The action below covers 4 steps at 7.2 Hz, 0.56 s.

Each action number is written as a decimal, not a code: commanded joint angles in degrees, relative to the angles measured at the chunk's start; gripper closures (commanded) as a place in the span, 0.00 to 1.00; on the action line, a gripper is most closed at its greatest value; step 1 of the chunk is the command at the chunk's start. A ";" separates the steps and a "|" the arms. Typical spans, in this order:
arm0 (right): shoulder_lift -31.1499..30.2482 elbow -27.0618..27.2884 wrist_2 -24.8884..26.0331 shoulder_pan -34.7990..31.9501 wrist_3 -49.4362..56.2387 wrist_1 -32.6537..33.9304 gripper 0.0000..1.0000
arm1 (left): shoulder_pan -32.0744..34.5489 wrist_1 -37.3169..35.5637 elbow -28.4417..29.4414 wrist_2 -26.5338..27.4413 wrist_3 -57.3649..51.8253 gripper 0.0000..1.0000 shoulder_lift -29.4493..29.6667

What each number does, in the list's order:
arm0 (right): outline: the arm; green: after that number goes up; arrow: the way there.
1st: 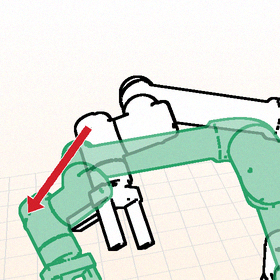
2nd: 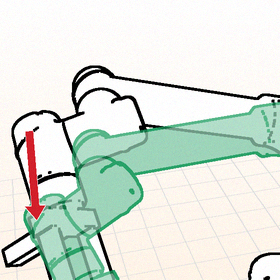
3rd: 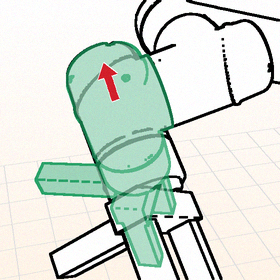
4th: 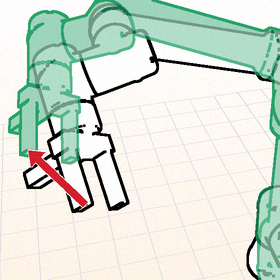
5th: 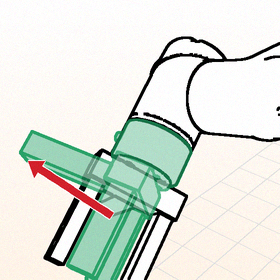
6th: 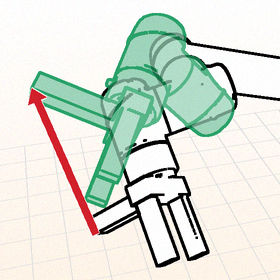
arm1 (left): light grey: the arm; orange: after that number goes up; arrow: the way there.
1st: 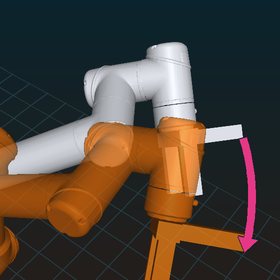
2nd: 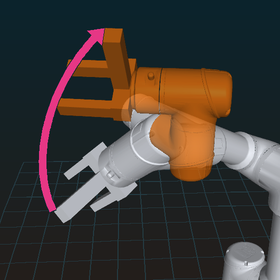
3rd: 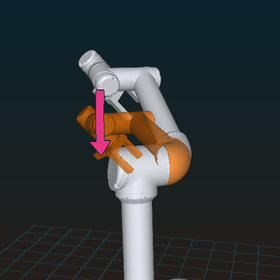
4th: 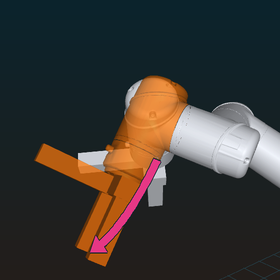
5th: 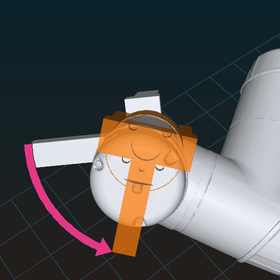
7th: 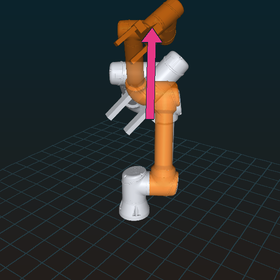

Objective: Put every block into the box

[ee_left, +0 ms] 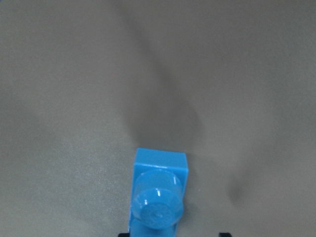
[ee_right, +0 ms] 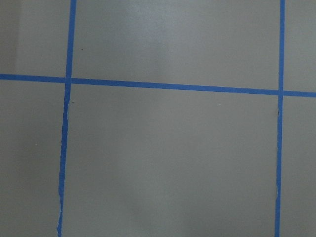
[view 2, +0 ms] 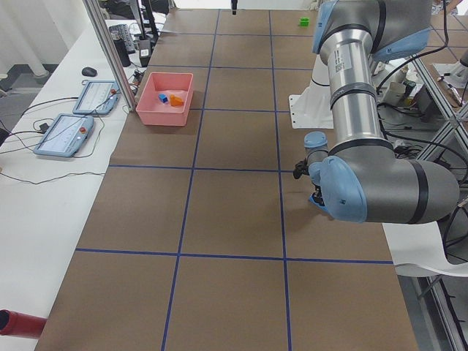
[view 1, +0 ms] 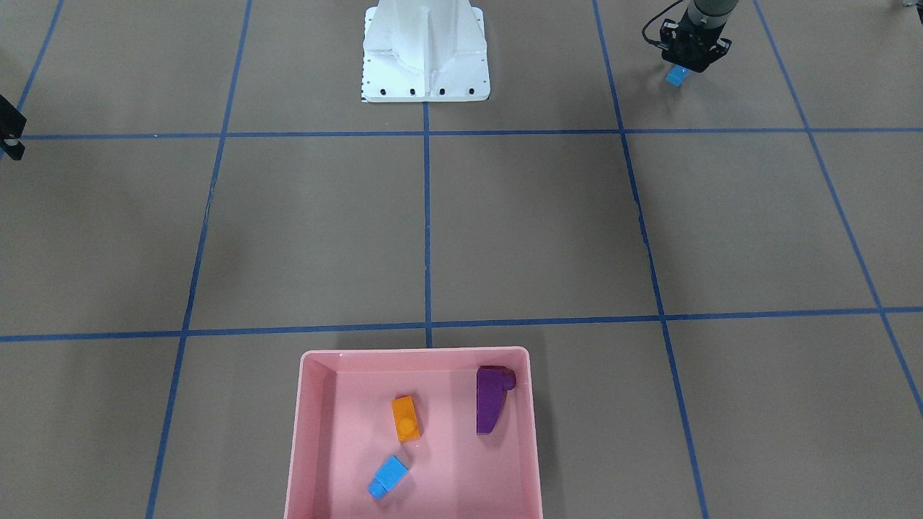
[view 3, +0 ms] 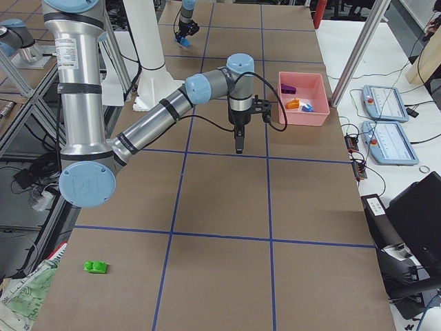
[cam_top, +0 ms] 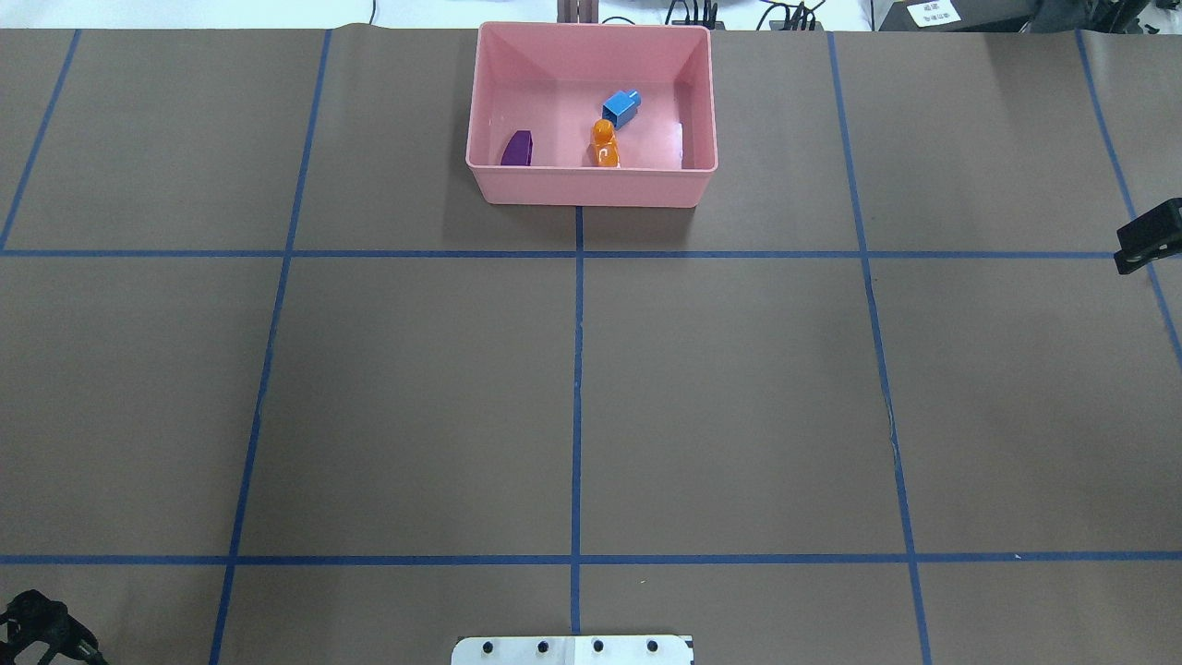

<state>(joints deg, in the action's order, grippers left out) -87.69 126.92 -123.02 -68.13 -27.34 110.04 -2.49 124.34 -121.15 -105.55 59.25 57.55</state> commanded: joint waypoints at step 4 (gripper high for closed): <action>0.59 -0.62 -0.03 0.01 1.23 -0.09 0.00 | 9.47 0.02 -6.45 -0.88 0.17 1.00 -0.51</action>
<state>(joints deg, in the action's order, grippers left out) -87.37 126.65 -123.05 -68.12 -26.85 109.96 2.05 124.37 -125.31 -105.95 59.38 57.22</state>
